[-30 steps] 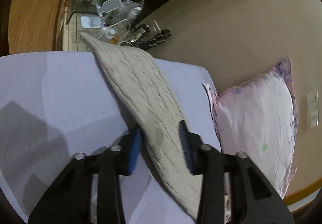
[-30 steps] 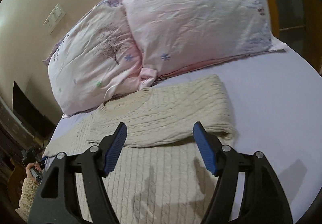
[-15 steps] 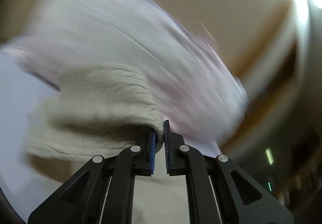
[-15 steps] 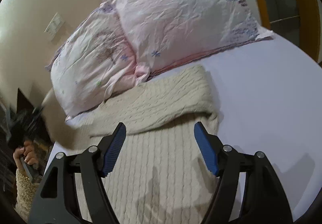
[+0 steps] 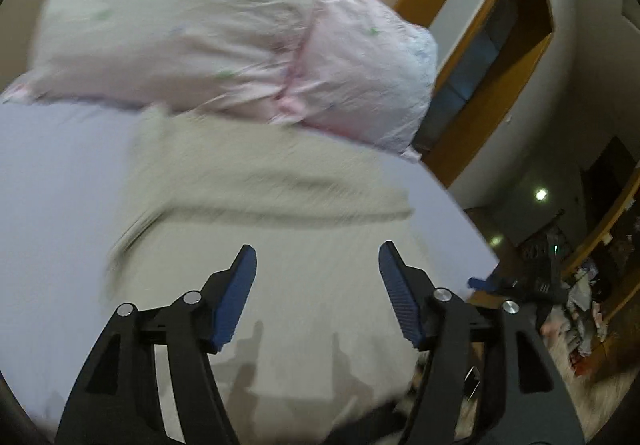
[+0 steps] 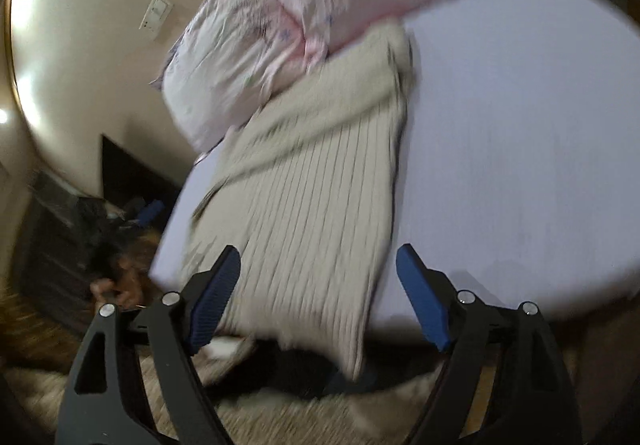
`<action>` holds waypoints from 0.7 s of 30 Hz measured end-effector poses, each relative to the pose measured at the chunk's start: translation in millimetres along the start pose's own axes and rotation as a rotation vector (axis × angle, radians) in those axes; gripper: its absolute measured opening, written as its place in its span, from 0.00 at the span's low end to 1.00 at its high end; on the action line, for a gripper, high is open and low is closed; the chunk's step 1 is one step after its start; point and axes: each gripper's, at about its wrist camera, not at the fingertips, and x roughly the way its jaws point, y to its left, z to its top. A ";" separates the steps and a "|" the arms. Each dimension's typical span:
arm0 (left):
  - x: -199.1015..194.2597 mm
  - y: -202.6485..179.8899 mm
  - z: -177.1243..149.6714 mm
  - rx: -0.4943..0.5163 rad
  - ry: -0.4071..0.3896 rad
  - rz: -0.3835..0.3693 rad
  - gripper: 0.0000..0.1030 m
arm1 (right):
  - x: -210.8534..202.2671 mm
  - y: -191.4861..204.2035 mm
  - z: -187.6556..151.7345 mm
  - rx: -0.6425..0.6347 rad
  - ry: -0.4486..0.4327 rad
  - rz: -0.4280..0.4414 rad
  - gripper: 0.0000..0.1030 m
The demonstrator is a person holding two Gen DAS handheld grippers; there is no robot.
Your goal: Fold small clothes
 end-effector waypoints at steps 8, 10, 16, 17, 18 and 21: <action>-50.3 70.2 -100.9 -0.274 0.035 0.000 0.69 | 41.6 -37.0 -44.5 0.195 0.190 0.117 0.60; -36.4 78.5 -114.4 -0.313 0.049 -0.030 0.69 | 56.3 -42.1 -46.4 0.217 0.201 0.175 0.56; 7.7 75.3 -126.1 -0.352 0.098 -0.097 0.54 | 69.4 -42.0 -53.8 0.214 0.205 0.280 0.09; 10.1 74.8 -127.5 -0.354 0.101 -0.100 0.47 | 65.8 -39.1 -53.3 0.199 0.192 0.283 0.08; 13.6 74.6 -127.6 -0.360 0.106 -0.094 0.31 | 61.8 -35.9 -51.6 0.185 0.178 0.288 0.08; 11.3 73.8 -123.6 -0.394 0.101 -0.140 0.14 | 41.2 -23.2 -35.9 0.137 0.094 0.326 0.07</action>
